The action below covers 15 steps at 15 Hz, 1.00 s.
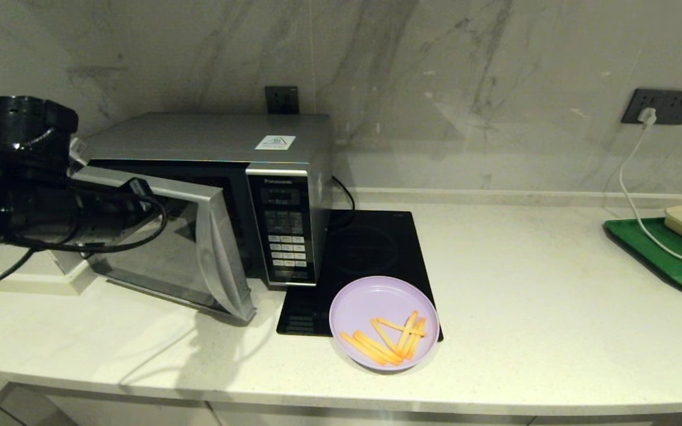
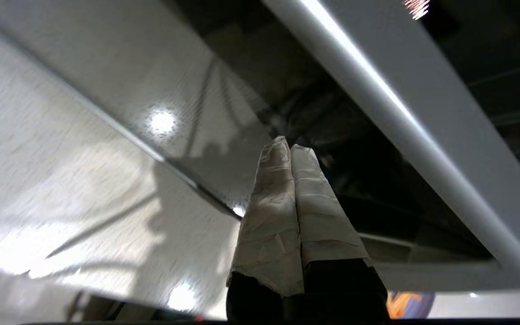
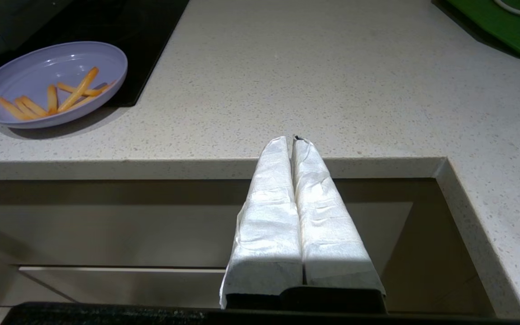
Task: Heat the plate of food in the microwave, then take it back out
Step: Close the microwave oven
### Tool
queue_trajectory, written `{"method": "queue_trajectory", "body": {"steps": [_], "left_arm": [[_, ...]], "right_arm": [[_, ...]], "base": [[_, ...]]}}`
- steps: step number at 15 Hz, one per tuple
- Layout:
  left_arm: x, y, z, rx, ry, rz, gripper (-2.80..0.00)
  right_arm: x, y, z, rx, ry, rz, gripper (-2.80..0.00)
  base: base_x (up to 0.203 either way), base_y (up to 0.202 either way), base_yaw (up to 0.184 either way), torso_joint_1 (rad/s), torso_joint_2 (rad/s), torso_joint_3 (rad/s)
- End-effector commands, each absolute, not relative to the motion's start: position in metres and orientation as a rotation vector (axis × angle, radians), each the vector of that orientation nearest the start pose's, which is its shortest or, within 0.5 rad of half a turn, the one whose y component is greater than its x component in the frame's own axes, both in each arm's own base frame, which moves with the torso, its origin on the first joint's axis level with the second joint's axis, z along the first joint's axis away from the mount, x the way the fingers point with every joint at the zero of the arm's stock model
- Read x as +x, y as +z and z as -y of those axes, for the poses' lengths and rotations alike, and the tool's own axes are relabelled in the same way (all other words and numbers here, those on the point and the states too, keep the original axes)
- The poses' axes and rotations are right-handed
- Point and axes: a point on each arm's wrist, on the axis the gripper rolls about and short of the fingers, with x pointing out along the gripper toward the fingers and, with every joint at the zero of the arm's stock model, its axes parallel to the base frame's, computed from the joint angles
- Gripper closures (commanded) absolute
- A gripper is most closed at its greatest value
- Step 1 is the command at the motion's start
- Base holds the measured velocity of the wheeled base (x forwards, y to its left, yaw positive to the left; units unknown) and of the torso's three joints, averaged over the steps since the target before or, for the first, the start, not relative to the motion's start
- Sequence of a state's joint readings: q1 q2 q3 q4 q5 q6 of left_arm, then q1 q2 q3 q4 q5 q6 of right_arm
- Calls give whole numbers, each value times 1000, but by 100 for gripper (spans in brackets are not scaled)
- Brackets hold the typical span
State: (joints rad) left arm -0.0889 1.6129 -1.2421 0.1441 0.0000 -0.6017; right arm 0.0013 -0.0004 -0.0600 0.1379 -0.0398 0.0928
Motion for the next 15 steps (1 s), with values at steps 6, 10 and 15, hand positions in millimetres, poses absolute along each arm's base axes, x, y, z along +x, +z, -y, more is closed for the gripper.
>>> {"method": "queue_trajectory", "body": {"steps": [6,10,15], "left_arm": [[297,259,57,-546,-29,-525,0],[296,265,76,-528,-91,-517,0],[308,266,82,-522,-93,-508,0]], "right_arm": [[-28,78,1,92,-42,-76,0],[-28,78,1,92,-42,-76,0],[-28,78,1,92,-42,-76,0]], "base": [[0,0,0,0,0,0],[0,0,0,0,0,0],[0,0,0,0,0,0]]}}
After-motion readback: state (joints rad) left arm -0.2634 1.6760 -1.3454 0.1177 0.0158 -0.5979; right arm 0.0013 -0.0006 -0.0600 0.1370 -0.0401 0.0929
